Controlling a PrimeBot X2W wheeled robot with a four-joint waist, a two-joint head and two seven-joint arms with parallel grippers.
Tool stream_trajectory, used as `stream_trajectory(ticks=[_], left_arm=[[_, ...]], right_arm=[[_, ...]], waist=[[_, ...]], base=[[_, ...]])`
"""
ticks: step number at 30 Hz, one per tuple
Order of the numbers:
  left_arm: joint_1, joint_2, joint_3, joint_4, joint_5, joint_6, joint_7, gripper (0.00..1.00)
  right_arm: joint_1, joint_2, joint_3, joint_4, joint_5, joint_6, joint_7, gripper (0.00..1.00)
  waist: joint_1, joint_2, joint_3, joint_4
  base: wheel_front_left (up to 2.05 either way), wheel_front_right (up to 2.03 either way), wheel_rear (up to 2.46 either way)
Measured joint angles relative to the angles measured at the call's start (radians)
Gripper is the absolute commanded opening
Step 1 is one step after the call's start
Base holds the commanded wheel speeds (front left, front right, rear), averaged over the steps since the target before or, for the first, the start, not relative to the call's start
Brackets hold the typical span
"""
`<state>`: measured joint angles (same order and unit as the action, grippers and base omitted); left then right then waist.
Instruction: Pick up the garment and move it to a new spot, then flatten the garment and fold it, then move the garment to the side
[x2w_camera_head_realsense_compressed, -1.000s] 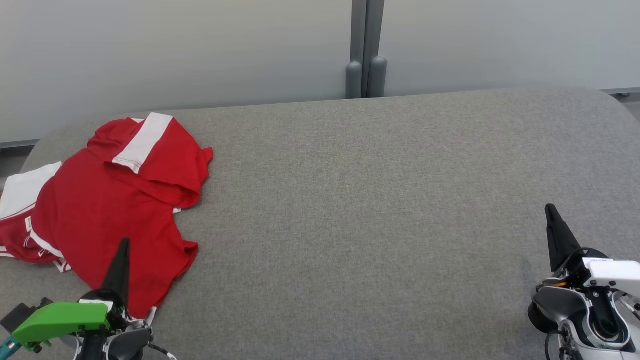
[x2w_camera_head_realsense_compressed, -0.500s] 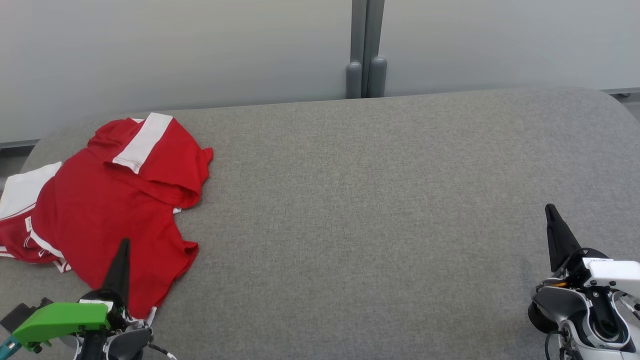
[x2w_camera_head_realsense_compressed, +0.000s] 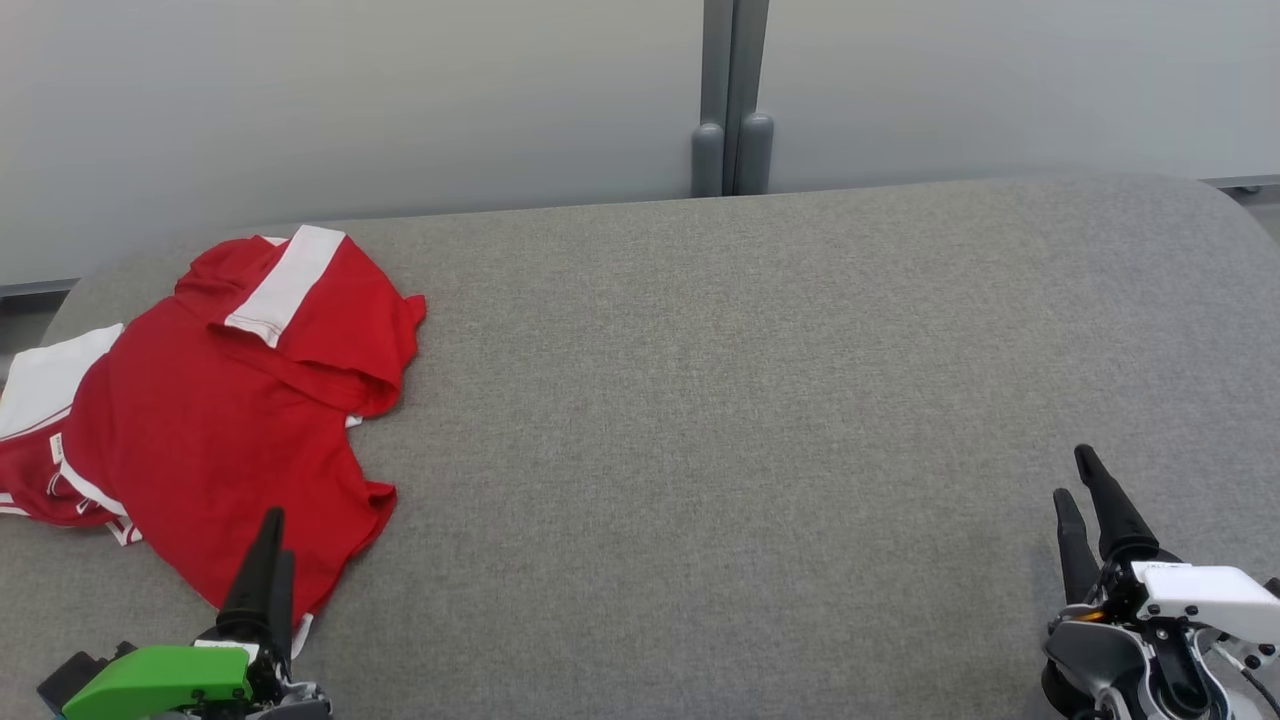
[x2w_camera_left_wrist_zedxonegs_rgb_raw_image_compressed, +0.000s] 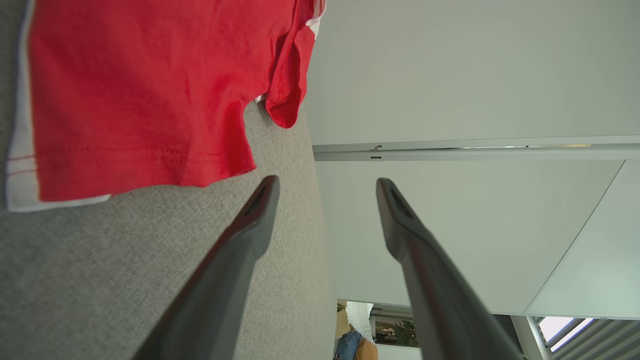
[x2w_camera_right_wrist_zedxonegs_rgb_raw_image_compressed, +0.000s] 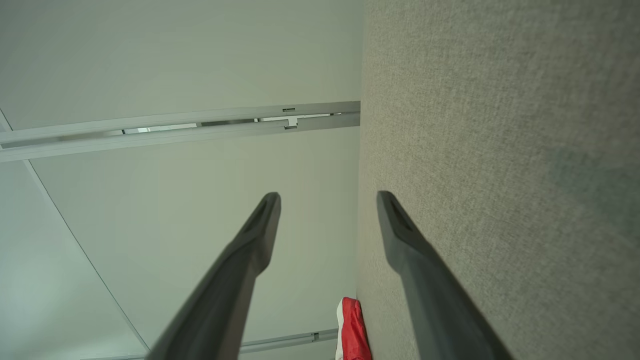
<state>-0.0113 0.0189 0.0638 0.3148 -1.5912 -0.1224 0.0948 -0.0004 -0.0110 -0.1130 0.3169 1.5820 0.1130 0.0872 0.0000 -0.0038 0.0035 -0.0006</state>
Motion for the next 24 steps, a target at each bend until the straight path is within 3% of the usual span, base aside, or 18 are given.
stream_trajectory(ticks=[9, 13, 24], left_arm=[[0.0, 0.016, -0.037, -0.014, 0.099, 0.0, -0.036, 1.0], [0.0, 0.037, -0.048, -0.024, 0.157, 0.0, -0.051, 1.0], [-0.001, 0.06, -0.088, -0.049, 0.322, 0.02, -0.084, 1.0]], right_arm=[[0.0, -0.08, 0.055, -0.021, -0.105, -0.001, -0.035, 1.0], [-0.006, -0.105, 0.075, -0.046, -0.173, -0.017, -0.045, 1.0], [-0.014, -0.109, 0.139, -0.091, -0.384, -0.055, -0.079, 1.0]], waist=[[0.0, 0.0, 0.001, -0.004], [0.0, 0.0, 0.002, -0.005], [0.0, 0.0, 0.001, -0.007]], base=[[0.0, 0.0, 0.0], [0.0, 0.0, 0.0], [0.0, 0.0, 0.0]])
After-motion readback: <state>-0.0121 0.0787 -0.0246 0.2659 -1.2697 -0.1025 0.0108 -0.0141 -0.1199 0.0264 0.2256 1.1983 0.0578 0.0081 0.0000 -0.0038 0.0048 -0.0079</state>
